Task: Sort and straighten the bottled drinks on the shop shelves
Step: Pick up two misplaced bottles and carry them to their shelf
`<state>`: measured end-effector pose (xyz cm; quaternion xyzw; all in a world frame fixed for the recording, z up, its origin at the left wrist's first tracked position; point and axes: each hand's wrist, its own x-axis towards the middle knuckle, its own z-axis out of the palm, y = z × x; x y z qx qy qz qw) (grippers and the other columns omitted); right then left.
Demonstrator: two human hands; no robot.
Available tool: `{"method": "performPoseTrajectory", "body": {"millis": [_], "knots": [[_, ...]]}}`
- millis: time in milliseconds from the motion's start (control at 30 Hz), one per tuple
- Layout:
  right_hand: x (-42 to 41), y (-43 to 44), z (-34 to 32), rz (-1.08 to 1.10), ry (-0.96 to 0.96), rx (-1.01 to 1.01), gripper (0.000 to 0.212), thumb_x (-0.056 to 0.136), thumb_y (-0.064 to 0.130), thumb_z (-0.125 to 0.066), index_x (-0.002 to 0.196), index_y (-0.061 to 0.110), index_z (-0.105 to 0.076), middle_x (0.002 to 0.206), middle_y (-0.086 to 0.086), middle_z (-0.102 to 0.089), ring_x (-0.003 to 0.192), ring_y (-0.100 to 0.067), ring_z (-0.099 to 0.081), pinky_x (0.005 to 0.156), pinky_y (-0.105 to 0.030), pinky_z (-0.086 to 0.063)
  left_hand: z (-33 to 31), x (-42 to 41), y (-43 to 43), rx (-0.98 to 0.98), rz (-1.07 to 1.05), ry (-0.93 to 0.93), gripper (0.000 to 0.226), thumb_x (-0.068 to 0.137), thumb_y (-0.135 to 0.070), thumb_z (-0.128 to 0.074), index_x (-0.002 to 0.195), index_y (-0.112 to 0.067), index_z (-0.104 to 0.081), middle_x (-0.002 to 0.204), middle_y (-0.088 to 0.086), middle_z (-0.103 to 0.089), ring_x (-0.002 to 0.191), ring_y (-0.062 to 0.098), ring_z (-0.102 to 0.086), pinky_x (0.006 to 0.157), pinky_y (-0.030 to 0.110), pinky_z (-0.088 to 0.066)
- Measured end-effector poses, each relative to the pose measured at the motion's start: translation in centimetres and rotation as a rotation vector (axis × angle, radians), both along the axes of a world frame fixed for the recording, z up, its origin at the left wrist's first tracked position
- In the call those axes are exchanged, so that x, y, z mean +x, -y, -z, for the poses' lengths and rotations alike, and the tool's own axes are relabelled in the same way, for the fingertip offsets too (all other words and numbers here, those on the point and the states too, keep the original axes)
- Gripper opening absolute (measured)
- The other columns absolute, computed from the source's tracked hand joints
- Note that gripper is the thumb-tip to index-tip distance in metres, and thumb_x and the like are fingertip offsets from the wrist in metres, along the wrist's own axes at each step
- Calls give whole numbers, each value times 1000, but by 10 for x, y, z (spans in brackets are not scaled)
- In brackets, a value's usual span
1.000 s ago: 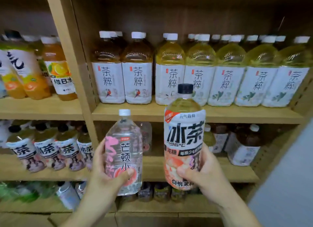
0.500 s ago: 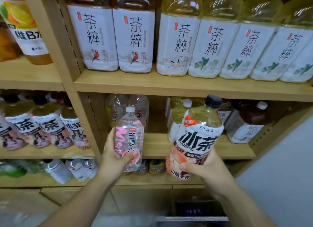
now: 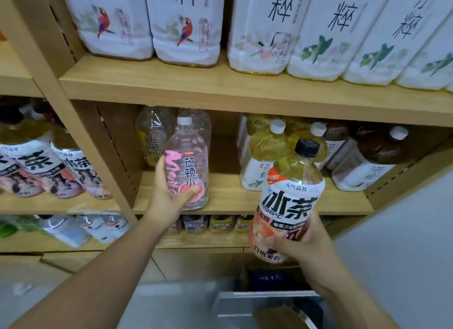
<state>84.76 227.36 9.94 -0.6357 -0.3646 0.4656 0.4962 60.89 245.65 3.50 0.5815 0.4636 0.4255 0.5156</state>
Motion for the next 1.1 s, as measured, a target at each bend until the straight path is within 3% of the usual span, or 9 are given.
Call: {"method": "performPoseTrajectory", "body": {"millis": [233,400,533,600,667,767,900,1100], "knots": [[2,-9,9,35,-9,-12,90,64,-7,-91,137,26,-50,122,-1,-74,112,-19,-72,92,-44,-58,6,3,7,35,-33,-18,101,78,-1,-84,155,-30,-25,139,-8,-58,122,5,-63,98,27,-56],[0,-13,15,37,-22,-29,87,61,-5,-89,132,27,-52,120,-1,-74,112,-21,-72,95,-48,-58,5,-2,21,24,-79,-83,101,70,-8,-91,149,-34,-34,132,-19,-62,119,-2,-62,97,30,-55],[-4,-18,21,46,-37,-28,89,57,0,-90,132,30,-53,119,2,-75,110,-17,-72,92,-46,-58,-3,-1,23,79,-135,-260,107,66,-17,-94,152,-30,-33,127,-25,-57,100,-28,-52,79,-2,-41],[-6,-20,22,49,-45,-23,87,61,-5,-89,132,31,-53,118,5,-75,108,-15,-73,87,-40,-60,-6,2,15,107,-137,-327,106,66,-21,-94,152,-30,-32,122,-28,-54,101,-20,-53,77,0,-39],[-7,-21,23,58,-73,-16,84,63,-7,-87,130,30,-52,115,6,-76,106,-14,-73,79,-33,-62,-5,6,2,128,-126,-372,102,65,-26,-95,147,-32,-35,118,-29,-55,104,-10,-57,85,8,-45],[-6,-21,22,77,-82,-18,84,62,-4,-87,129,31,-52,116,4,-76,107,-16,-73,83,-38,-61,-3,15,-18,153,-143,-463,78,65,-33,-94,127,-28,-47,126,-11,-58,114,7,-56,101,30,-49],[-3,-18,18,91,-81,-9,89,56,5,-88,133,29,-52,120,1,-75,110,-19,-72,91,-48,-59,-1,19,-31,143,-151,-514,68,66,-35,-93,116,-23,-48,123,-4,-53,112,8,-47,99,25,-41],[-1,-12,14,71,-58,-8,92,58,4,-90,138,28,-50,123,0,-74,115,-20,-71,97,-52,-57,1,18,-26,149,-162,-491,75,69,-34,-92,129,-22,-48,134,0,-55,120,9,-49,108,34,-45]]}}
